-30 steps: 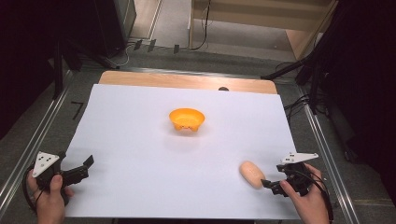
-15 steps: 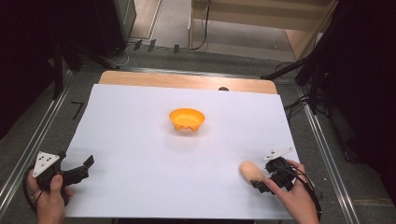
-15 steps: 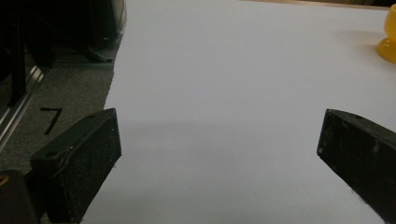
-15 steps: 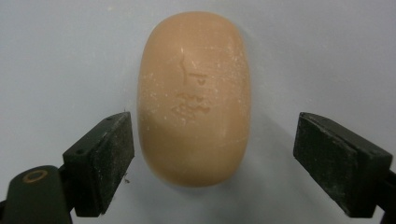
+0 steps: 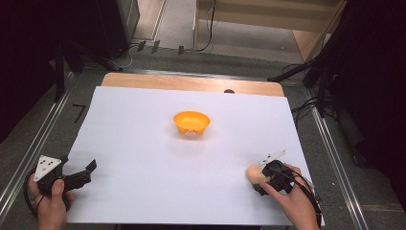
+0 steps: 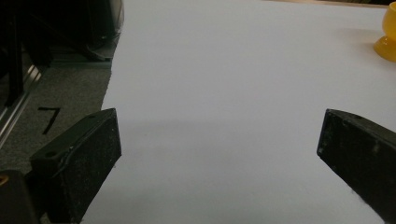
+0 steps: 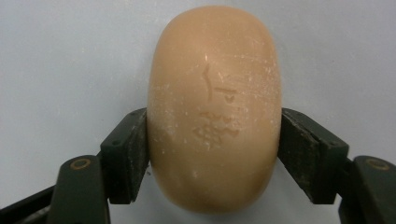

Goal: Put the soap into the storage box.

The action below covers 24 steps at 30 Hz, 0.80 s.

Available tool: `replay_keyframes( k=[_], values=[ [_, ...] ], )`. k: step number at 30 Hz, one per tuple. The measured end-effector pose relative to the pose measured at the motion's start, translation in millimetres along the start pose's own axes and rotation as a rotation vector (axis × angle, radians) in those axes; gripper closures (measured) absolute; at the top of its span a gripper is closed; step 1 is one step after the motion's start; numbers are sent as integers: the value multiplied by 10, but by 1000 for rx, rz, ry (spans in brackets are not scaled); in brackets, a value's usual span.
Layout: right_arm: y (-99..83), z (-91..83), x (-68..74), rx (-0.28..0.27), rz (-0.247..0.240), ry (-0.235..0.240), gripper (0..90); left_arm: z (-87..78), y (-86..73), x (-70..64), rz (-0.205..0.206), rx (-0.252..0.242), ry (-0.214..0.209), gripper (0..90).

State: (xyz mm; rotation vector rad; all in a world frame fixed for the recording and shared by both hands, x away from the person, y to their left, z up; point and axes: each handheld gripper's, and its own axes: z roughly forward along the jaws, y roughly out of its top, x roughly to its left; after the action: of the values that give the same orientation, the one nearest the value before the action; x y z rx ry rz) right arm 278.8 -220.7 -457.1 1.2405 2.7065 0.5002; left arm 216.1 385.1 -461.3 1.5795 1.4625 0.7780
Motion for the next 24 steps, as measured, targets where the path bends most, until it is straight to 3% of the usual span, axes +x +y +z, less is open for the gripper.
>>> replay_keyframes(
  k=[13, 21, 24],
  values=[
    [113, 18, 2, 86, 1, 0, 320, 2, 1, -3, 1, 3, 1, 5],
    [94, 6, -16, 65, 3, 10, 337, 2, 1, -2, 0, 1, -2, 5],
    [91, -21, -41, 57, -21, 28, 339, 3, 2, 5, -2, 2, -5, 5]
  ],
)
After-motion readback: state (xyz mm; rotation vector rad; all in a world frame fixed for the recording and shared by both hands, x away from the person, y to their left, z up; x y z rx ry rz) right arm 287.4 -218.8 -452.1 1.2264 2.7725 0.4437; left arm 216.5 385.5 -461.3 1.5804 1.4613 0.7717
